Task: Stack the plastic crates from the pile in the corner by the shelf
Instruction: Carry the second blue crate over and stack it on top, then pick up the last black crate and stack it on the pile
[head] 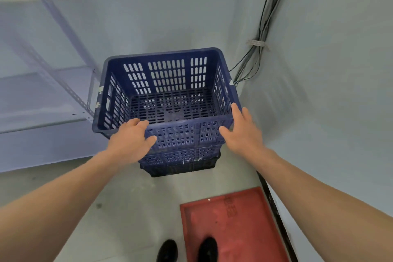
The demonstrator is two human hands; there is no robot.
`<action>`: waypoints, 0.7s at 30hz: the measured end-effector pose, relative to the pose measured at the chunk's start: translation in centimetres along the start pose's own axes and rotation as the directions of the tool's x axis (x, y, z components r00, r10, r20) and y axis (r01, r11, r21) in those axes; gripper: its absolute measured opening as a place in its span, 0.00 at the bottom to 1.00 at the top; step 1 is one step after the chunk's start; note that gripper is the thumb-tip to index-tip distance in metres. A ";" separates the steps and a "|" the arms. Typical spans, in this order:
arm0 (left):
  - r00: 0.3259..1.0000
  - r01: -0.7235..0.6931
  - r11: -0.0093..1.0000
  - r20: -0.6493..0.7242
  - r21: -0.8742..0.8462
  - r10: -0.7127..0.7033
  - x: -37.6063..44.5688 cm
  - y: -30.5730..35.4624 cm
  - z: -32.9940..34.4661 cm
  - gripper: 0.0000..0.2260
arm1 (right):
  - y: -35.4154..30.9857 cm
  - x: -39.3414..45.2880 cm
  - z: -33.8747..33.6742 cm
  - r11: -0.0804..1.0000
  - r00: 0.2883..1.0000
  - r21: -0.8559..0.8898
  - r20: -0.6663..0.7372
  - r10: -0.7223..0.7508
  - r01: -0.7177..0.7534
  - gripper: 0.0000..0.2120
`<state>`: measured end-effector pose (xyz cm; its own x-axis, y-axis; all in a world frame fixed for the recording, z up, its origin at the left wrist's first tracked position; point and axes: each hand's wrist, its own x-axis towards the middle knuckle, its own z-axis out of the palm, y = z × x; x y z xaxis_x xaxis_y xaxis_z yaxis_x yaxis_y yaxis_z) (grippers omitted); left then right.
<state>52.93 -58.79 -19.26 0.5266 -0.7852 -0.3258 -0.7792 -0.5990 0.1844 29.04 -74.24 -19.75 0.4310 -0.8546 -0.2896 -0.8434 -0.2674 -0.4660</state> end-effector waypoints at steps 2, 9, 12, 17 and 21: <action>0.999 -0.048 0.999 -0.022 0.002 0.048 -0.4 0.5 0.0 0.26 | 0.2 -1.6 0.1 1.000 1.000 0.016 -0.006 0.010 -0.010 0.38; 0.980 -0.197 0.980 0.000 0.005 0.197 -2.8 0.9 1.0 0.27 | 0.7 -9.1 1.4 0.994 0.993 0.023 -0.049 0.104 -0.102 0.37; 0.967 -0.256 0.967 0.013 0.001 0.256 -4.6 0.7 1.6 0.28 | 0.4 -12.6 2.0 0.986 0.983 0.025 -0.078 0.164 -0.163 0.37; 0.918 -0.394 0.919 0.040 -0.008 0.394 -7.4 1.2 2.7 0.28 | 0.2 -19.0 3.2 0.967 0.958 0.063 -0.139 0.252 -0.245 0.37; 0.869 -0.490 0.871 0.055 -0.042 0.492 -10.1 3.1 4.2 0.28 | 1.6 -23.9 4.1 0.942 0.923 0.095 -0.193 0.334 -0.321 0.36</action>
<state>43.83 -52.07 -19.29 0.0553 -0.9683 -0.2437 -0.9222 -0.1431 0.3593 18.69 -52.39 -17.02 0.0544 -0.9636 -0.2618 -0.9027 0.0646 -0.4253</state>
